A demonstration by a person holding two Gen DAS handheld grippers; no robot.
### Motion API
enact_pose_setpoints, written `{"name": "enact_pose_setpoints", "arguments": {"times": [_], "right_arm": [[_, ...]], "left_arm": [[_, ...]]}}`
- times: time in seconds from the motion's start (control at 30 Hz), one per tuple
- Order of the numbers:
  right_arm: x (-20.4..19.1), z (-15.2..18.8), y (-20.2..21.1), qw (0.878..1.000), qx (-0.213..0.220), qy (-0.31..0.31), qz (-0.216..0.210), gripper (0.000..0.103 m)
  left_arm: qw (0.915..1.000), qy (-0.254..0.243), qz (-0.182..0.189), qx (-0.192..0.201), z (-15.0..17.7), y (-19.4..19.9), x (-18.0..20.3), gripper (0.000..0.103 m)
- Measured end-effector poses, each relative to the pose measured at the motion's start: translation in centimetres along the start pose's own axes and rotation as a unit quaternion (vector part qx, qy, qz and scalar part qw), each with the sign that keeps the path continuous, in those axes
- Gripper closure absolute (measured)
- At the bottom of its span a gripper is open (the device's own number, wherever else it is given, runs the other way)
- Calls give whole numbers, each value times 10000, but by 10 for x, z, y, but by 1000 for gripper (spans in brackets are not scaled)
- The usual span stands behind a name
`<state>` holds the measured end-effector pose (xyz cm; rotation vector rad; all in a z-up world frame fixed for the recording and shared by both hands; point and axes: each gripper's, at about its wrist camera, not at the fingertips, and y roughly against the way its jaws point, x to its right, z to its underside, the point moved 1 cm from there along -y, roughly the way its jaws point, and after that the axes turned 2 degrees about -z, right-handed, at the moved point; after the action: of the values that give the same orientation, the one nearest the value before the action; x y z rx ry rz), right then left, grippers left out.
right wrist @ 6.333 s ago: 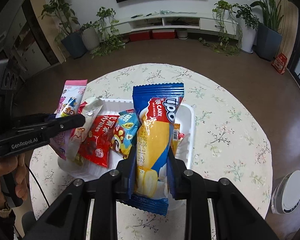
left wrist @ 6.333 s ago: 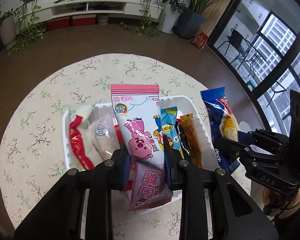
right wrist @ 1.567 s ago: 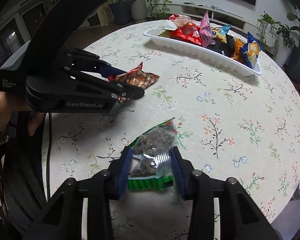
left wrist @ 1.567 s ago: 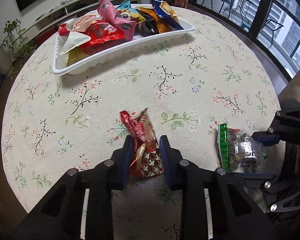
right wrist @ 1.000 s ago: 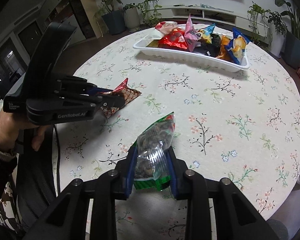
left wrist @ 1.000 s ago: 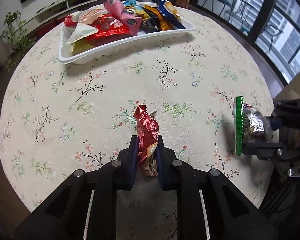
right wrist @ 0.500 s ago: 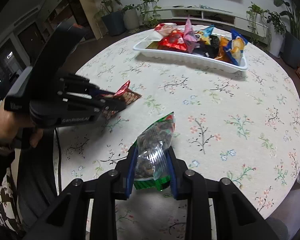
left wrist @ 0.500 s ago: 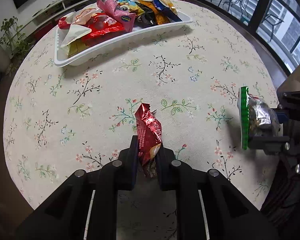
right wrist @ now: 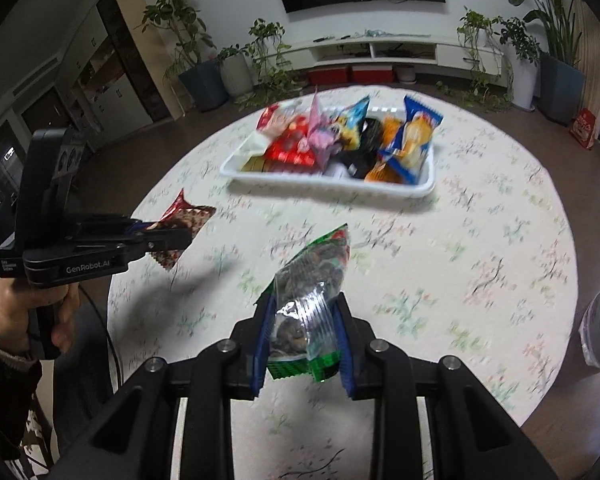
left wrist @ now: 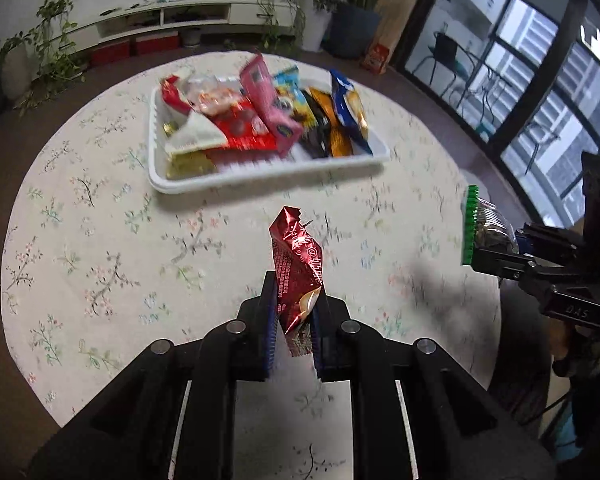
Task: Organize snacks
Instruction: 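Lift the chocolate wrapper and nut bag and carry them over the tray, then lower both snacks into the tray and open both tools to release them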
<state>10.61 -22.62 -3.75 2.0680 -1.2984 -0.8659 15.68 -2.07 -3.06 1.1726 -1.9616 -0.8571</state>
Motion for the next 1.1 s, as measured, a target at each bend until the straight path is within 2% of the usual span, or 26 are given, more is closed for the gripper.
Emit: {"name": "enact_pose_setpoints", "arguments": {"times": [0.3, 0.47, 0.6, 0.8, 1.1], "right_arm": [[27, -94, 11, 9988, 472, 89, 127, 72], [28, -146, -12, 9988, 438, 217, 81, 72], [25, -174, -38, 9989, 295, 356, 103, 72], [37, -191, -90, 9996, -137, 244, 107, 72], [50, -186, -139, 9986, -442, 216, 168, 72]], "left_arm": [[9984, 276, 27, 493, -85, 13, -26, 91], [9978, 282, -25, 602, -143, 4, -35, 91], [9979, 317, -92, 550, -182, -16, -47, 91], [9992, 190, -246, 270, -217, -65, -52, 91], [9993, 167, -326, -2, -220, -121, -57, 91]]}}
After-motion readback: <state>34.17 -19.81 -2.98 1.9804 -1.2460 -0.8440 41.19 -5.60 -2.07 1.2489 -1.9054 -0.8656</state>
